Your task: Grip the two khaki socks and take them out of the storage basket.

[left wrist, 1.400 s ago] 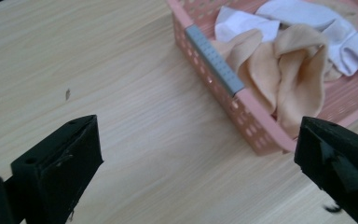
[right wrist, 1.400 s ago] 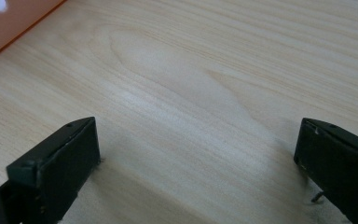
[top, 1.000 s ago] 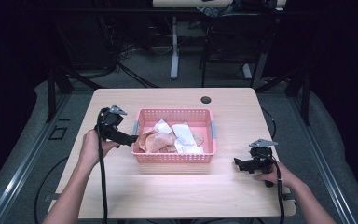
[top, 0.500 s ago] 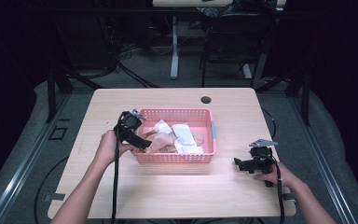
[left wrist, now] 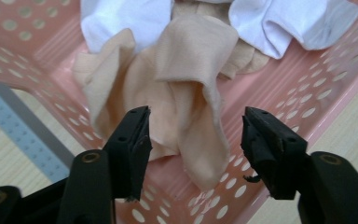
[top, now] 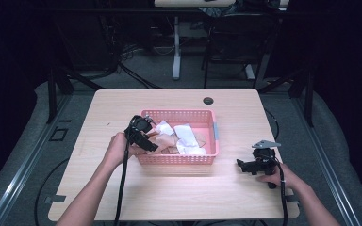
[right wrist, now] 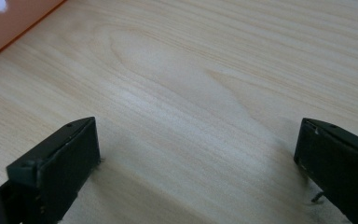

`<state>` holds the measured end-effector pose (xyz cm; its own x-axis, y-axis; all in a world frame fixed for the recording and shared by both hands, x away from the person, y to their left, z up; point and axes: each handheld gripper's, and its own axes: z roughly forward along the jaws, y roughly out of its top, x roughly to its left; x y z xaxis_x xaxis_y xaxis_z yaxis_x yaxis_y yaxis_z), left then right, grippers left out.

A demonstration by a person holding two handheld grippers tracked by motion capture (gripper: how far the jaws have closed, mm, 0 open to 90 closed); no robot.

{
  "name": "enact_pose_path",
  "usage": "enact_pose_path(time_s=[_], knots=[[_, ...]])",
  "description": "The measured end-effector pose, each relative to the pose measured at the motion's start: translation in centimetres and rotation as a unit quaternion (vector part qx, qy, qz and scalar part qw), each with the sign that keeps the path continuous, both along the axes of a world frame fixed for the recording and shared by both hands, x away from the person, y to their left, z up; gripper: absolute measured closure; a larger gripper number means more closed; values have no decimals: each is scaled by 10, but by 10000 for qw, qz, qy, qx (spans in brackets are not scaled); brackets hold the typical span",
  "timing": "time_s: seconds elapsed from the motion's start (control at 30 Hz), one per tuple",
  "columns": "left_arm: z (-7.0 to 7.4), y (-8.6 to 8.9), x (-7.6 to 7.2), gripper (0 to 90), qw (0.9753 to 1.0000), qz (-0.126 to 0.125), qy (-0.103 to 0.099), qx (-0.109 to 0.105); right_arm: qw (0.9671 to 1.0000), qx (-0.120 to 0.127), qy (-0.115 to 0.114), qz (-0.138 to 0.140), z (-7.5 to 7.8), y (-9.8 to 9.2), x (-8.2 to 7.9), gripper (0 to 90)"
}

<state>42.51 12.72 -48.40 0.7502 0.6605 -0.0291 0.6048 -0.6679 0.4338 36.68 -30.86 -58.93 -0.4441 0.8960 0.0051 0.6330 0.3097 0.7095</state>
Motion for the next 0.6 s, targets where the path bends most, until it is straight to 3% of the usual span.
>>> enact_pose_path(time_s=[0.23,0.33,0.47,0.5,0.6], knots=[[-8,-4,4,594,9996,5,279,56,10000,0,14,-5,0,0,0,0],[-11,-6,5,710,9992,-61,400,48,10000,1,0,0,0,0,0,0],[-13,-7,5,794,9988,-101,474,15,10000,2,-3,-1,0,0,0,0],[-12,-7,5,852,9988,-123,479,-3,10000,2,-1,-1,0,0,0,0],[-11,-6,5,875,9988,-146,473,-3,10000,1,1,3,0,0,0,0]])
